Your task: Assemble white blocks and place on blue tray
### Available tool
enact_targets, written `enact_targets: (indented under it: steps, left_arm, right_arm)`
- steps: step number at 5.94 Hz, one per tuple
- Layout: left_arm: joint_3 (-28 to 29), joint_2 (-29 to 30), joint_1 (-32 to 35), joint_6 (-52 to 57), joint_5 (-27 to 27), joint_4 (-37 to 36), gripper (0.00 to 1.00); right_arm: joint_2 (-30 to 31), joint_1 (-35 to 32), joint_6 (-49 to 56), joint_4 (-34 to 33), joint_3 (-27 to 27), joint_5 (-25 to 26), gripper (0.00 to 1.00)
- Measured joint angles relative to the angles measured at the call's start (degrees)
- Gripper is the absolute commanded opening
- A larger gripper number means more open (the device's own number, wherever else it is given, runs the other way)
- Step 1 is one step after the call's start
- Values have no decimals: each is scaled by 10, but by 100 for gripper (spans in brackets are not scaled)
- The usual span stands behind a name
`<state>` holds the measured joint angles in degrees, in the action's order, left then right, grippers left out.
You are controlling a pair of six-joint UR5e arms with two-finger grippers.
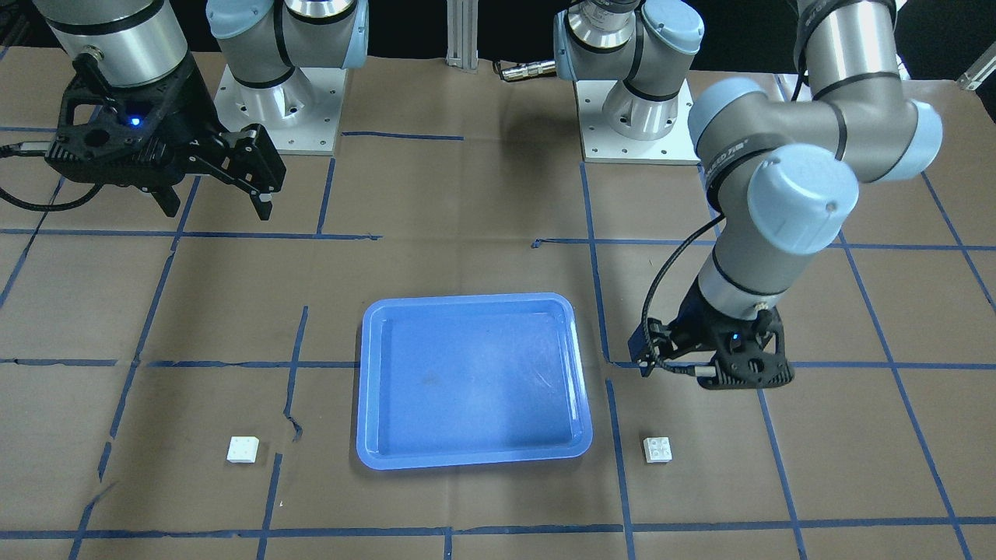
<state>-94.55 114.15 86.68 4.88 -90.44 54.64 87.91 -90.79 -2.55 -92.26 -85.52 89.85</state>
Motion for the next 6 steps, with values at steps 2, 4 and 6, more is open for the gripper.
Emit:
enact_targets:
  steps: [2,4,6]
  left_arm:
    - [-1,64,-1,24,-1,-44,99]
    - [7,100,-2,27,-1,-50,97]
    - [12,106,-3,31,-1,-62,22]
  right_arm:
    - [0,1,2,0,0,-3,100]
    - [0,6,60,-1,1,-7,100]
    - [0,11,240,-7,1,-6,100]
